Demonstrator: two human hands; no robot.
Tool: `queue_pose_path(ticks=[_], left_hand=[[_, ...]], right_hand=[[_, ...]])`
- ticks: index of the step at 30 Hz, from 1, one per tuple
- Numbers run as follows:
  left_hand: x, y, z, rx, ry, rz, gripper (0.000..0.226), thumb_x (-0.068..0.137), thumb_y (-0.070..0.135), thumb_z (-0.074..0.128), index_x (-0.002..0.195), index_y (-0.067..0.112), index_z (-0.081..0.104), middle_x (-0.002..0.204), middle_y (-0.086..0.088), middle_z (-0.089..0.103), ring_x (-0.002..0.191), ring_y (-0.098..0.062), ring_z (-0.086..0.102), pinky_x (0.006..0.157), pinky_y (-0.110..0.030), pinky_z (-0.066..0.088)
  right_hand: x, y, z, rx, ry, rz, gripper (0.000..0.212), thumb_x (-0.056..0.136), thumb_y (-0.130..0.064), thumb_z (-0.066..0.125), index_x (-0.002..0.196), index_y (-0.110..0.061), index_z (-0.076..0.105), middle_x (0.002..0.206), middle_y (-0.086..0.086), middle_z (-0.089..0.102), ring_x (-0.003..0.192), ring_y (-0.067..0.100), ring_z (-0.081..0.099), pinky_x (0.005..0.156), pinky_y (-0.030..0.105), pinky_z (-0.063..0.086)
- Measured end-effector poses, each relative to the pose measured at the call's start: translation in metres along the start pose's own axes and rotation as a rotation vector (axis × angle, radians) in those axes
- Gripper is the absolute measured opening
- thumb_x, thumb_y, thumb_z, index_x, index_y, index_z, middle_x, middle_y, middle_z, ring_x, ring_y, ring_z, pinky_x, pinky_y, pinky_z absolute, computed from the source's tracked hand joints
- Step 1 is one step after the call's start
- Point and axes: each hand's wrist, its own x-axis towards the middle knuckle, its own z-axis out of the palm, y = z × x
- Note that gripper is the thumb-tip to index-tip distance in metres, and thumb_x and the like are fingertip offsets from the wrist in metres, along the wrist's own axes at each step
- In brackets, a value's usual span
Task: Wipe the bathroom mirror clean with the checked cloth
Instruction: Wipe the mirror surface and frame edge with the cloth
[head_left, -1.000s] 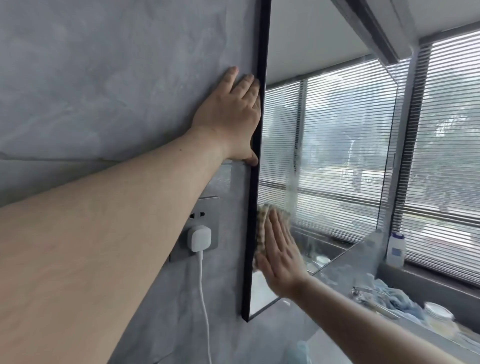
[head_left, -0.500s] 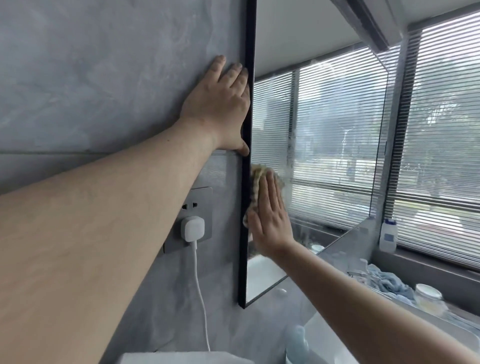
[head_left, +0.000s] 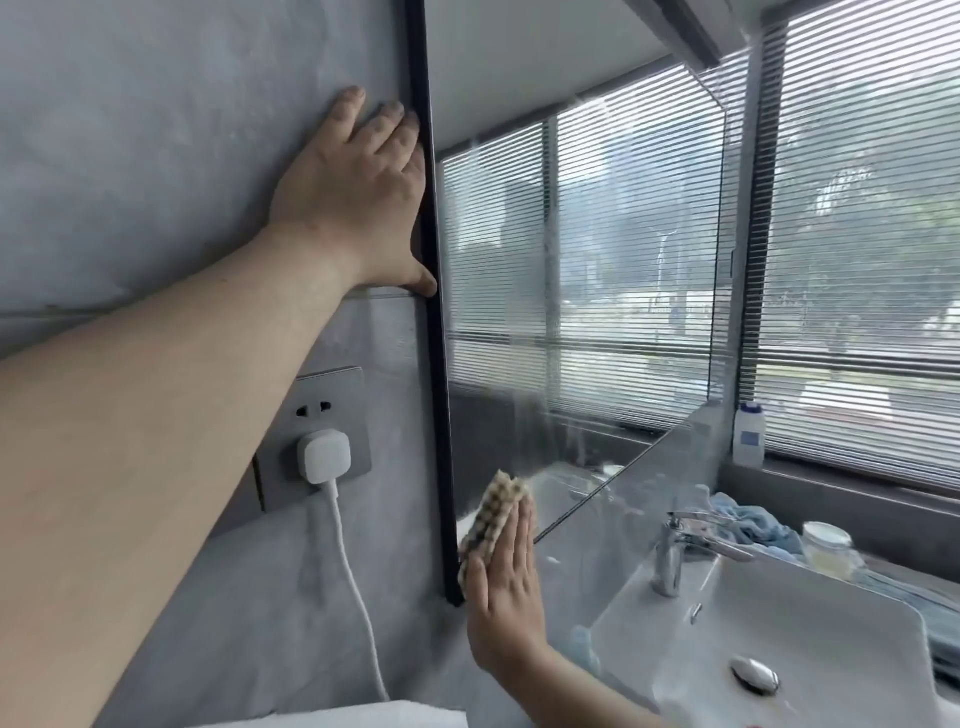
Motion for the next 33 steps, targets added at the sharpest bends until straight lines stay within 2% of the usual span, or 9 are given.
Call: queue_pose_path(ticks=[2,4,8,10,12,17,20,27,33], left_hand=[[0.000,-0.001,0.001,0.002,0.015,-0.004,0.137,0.058,0.097,0.037,0.154,0.000,0.024,0.163,-0.015,0.022,0.153,-0.028,0.014,0.124,-0.050,0.004],[0.000,-0.001,0.000,0.006,0.022,-0.001,0.138,0.057,0.098,0.036,0.153,0.000,0.025,0.163,-0.016,0.024,0.152,-0.028,0.017,0.124,-0.050,0.005],[0.000,0.000,0.000,0.028,0.011,0.000,0.138,0.058,0.099,0.032,0.154,0.001,0.022,0.164,-0.015,0.021,0.153,-0.027,0.015,0.124,-0.050,0.005],[0.000,0.000,-0.001,0.024,0.009,0.000,0.138,0.058,0.099,0.033,0.155,0.002,0.021,0.164,-0.014,0.020,0.153,-0.027,0.014,0.124,-0.050,0.004],[0.001,0.000,-0.001,0.021,0.012,0.000,0.137,0.059,0.099,0.034,0.155,0.002,0.022,0.164,-0.014,0.020,0.153,-0.027,0.014,0.124,-0.049,0.003],[0.000,0.000,-0.001,0.016,0.028,-0.004,0.138,0.057,0.100,0.035,0.154,0.002,0.025,0.164,-0.014,0.022,0.153,-0.027,0.016,0.124,-0.048,0.004],[0.001,0.001,0.001,0.025,0.043,-0.007,0.139,0.057,0.100,0.034,0.153,0.001,0.026,0.163,-0.015,0.025,0.152,-0.028,0.019,0.124,-0.049,0.006],[-0.001,0.001,-0.002,0.026,0.029,-0.008,0.136,0.058,0.098,0.037,0.153,0.000,0.026,0.162,-0.015,0.025,0.151,-0.028,0.021,0.124,-0.048,0.007],[-0.002,0.002,-0.003,0.028,0.011,-0.012,0.135,0.060,0.098,0.032,0.155,0.003,0.020,0.164,-0.013,0.019,0.153,-0.026,0.015,0.124,-0.048,0.005]], right_hand=[[-0.017,0.010,0.007,0.028,-0.071,0.116,0.076,0.088,-0.056,0.003,0.144,-0.016,-0.027,0.145,-0.025,-0.049,0.143,0.002,-0.034,0.123,0.036,-0.006],[-0.015,0.007,0.006,0.038,-0.074,0.171,0.081,0.084,-0.058,0.000,0.147,-0.014,-0.027,0.145,-0.020,-0.050,0.140,-0.001,-0.036,0.123,0.035,-0.008],[0.039,-0.017,-0.014,0.193,0.075,0.218,0.082,0.085,-0.057,0.003,0.152,-0.016,-0.019,0.157,-0.012,-0.031,0.143,-0.004,-0.030,0.123,0.035,-0.009],[0.080,-0.033,-0.036,0.226,0.149,0.199,0.084,0.086,-0.058,0.005,0.155,-0.016,-0.015,0.162,-0.008,-0.024,0.144,-0.004,-0.026,0.122,0.030,-0.014],[0.121,-0.053,-0.061,0.231,0.182,0.171,0.081,0.089,-0.056,0.009,0.157,-0.016,-0.011,0.165,-0.005,-0.018,0.147,0.000,-0.021,0.120,0.024,-0.017],[0.188,-0.073,-0.098,0.172,0.215,0.107,0.077,0.092,-0.050,0.015,0.158,-0.014,-0.006,0.166,-0.001,-0.011,0.151,0.007,-0.012,0.122,0.028,-0.012],[0.181,-0.046,-0.093,0.173,0.211,0.140,0.077,0.092,-0.052,0.013,0.158,-0.016,-0.007,0.166,-0.002,-0.011,0.151,0.005,-0.011,0.123,0.031,-0.008],[0.105,0.066,-0.043,0.290,0.145,0.483,0.067,0.102,-0.042,0.023,0.158,-0.016,-0.003,0.167,0.002,-0.006,0.152,0.008,-0.007,0.120,0.022,-0.007],[0.118,0.052,-0.057,0.298,0.170,0.498,0.060,0.108,-0.029,0.026,0.158,-0.008,0.001,0.167,0.007,-0.003,0.153,0.014,-0.004,0.123,0.028,-0.005]])
